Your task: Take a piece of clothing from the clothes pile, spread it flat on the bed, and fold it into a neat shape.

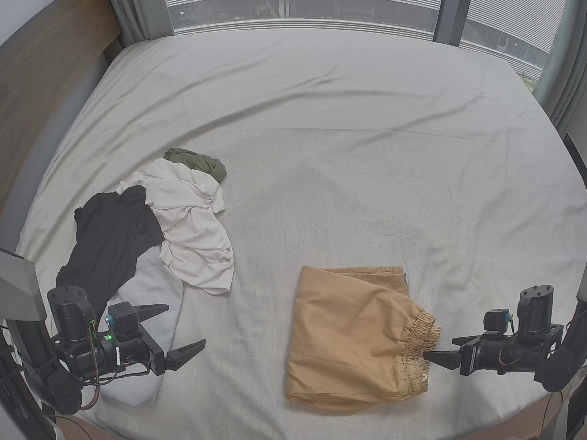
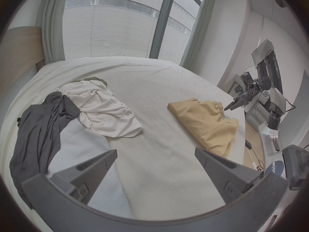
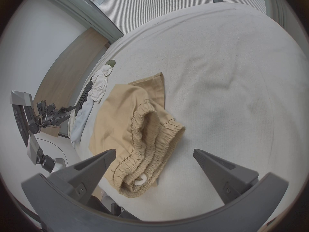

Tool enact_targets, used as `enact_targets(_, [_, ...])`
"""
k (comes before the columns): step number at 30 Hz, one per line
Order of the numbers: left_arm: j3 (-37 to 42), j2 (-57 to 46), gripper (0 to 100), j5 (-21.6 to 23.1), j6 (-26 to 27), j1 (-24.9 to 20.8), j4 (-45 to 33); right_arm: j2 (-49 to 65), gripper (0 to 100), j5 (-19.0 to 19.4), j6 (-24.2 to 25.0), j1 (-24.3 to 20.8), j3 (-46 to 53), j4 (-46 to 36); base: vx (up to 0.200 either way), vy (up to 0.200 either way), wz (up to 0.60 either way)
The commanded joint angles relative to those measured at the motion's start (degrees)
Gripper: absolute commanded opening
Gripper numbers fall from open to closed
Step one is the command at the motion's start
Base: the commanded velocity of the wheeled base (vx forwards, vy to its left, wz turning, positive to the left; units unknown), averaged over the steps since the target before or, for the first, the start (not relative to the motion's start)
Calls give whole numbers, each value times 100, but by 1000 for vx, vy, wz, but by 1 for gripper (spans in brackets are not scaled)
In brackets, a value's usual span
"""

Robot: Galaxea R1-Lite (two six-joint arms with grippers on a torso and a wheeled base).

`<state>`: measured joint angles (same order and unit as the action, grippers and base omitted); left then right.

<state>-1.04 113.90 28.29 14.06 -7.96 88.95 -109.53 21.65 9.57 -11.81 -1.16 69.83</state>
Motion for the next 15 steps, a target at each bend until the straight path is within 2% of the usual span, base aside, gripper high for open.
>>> enact_targets(1, [104,45,100,1,1,14,-1,-51,100,-3,27,-181,107,-39,0,0,0])
enact_targets(15, [104,54,100,1,9,14,-1,-666,100,-21,45,-418,107,-31,0,0,0])
